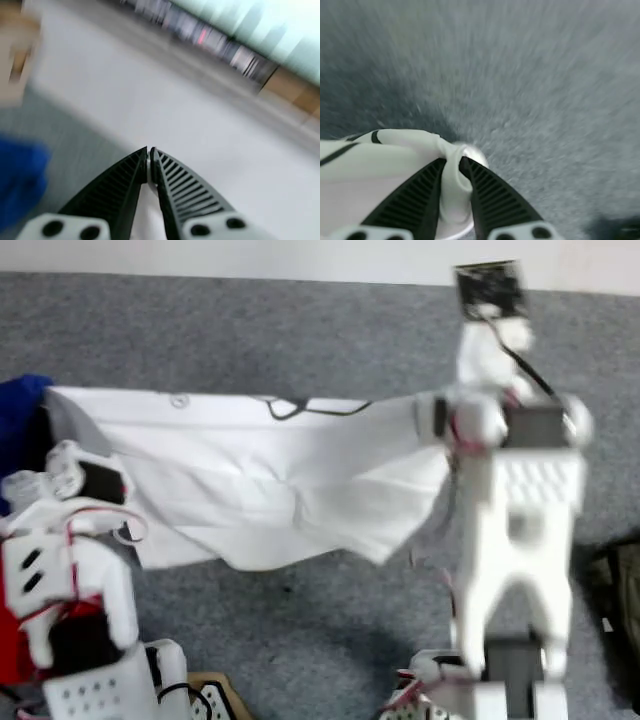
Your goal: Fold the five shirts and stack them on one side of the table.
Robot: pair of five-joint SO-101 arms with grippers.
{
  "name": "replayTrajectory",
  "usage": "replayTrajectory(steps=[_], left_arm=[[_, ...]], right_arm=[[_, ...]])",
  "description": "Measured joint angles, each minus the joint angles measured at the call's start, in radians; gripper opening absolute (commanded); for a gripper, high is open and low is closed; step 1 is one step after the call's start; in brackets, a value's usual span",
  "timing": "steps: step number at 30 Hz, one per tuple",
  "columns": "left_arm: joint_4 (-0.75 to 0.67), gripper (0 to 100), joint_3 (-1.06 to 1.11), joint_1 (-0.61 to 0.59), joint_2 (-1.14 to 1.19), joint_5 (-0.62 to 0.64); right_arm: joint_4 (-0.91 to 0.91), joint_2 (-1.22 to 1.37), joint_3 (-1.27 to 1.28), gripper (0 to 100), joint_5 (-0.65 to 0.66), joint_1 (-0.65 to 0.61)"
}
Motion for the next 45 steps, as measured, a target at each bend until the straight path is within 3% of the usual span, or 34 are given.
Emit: replayTrajectory(steps=[9, 13, 16, 20, 23, 27, 37, 45], left_arm=[[-0.002, 30, 0.241, 0.009, 0.002, -0.003], [-0.002, 27, 0.302, 0.011, 0.002, -0.003], [-0.002, 18, 0.322, 0.011, 0.002, -0.003], [-0.002, 7, 0.325, 0.009, 0.002, -0.003], [-0.002, 10, 0.298, 0.009, 0.051, -0.003], [0.041, 14, 0.144, 0.009, 0.25, -0.02], [0.127, 14, -0.463, 0.015, 1.033, -0.023], [0.465, 14, -1.01, 0.115, 1.524, -0.121]], right_arm=[[-0.183, 0.325, 0.002, 2.6, -0.011, 0.012], [-0.244, 0.381, 0.002, 2.6, -0.011, 0.02], [-0.29, 0.405, 0.002, 3.9, -0.011, 0.02], [-0.33, 0.43, 0.002, 16.5, -0.011, 0.015], [-0.338, 0.433, 0.002, 20.1, -0.011, 0.003], [-0.341, 0.433, -0.021, 20.1, -0.011, -0.02], [-0.167, 0.236, 0.034, 20.1, -0.011, -0.023], [-0.242, -0.025, 0.408, 20.1, -0.006, -0.023]])
